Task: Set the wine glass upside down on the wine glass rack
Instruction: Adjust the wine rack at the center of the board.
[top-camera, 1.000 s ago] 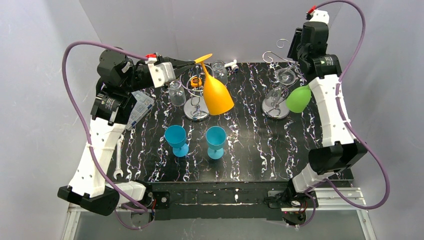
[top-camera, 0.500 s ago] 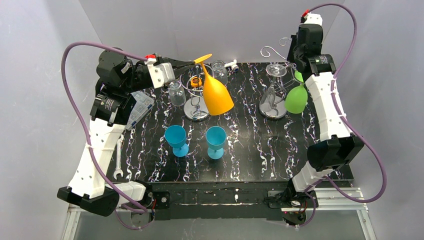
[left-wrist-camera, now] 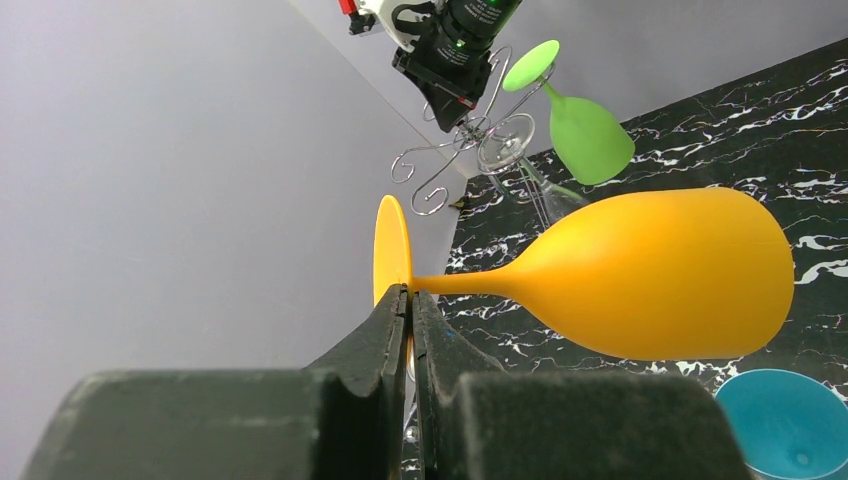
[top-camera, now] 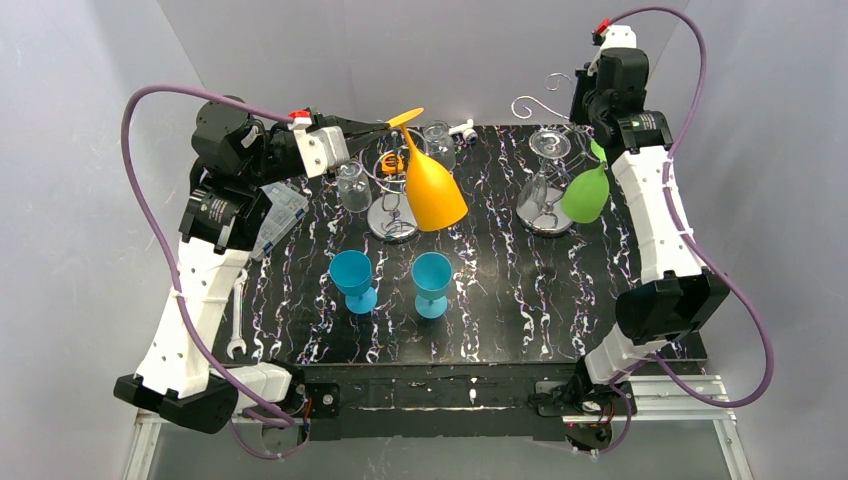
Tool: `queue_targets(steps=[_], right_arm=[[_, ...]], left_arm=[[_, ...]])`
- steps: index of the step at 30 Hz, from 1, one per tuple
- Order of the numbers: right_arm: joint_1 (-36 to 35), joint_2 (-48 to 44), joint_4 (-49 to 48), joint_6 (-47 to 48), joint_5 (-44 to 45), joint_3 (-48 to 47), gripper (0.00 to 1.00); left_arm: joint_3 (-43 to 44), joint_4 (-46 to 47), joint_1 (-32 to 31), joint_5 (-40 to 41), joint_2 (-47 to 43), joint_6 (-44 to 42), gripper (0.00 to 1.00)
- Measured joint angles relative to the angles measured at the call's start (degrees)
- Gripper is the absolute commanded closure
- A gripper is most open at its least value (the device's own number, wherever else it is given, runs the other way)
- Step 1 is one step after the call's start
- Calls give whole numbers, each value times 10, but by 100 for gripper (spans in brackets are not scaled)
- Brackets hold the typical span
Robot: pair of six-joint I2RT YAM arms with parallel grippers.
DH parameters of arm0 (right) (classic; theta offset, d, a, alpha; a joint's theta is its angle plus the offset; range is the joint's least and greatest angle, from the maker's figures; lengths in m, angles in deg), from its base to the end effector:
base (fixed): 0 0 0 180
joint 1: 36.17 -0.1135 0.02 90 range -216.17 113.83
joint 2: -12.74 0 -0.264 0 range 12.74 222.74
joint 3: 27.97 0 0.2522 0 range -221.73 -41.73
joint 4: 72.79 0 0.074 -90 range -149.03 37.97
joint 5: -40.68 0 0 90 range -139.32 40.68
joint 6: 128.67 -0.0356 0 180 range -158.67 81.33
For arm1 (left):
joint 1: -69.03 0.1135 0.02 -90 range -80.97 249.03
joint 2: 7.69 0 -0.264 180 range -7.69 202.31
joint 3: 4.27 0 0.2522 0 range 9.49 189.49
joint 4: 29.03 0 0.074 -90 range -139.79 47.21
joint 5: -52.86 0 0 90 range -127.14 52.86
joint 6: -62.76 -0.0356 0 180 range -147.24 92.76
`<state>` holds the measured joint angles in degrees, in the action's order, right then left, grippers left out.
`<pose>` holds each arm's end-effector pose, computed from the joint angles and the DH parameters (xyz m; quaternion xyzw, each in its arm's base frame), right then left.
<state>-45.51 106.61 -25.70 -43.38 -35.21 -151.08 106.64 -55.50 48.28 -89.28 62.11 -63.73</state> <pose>0.3578 0.0501 0.4668 0.0399 0.8044 -0.0271 0.5921 0.1879 -0.1013 0.5513 0.5683 0.3154 -0.1688 0.7410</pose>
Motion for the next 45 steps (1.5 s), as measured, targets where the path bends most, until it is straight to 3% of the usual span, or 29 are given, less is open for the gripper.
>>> queue_targets(steps=[8, 21, 27, 36, 45], right_arm=[[-1, -13, 9, -27, 24, 8, 99], [-52, -53, 30, -173, 263, 57, 99], [-61, -53, 45, -230, 324, 55, 99], [-67, 49, 114, -281, 327, -120, 99], [-84, 68, 107, -323, 333, -155, 99]], left_arm=[[-1, -1, 0, 0, 0, 0, 100], [-18, -1, 0, 0, -7, 0, 100], [-36, -1, 0, 0, -23, 0, 100], [-57, 8, 0, 0, -35, 1, 100], [-59, 12, 0, 0, -35, 6, 100]])
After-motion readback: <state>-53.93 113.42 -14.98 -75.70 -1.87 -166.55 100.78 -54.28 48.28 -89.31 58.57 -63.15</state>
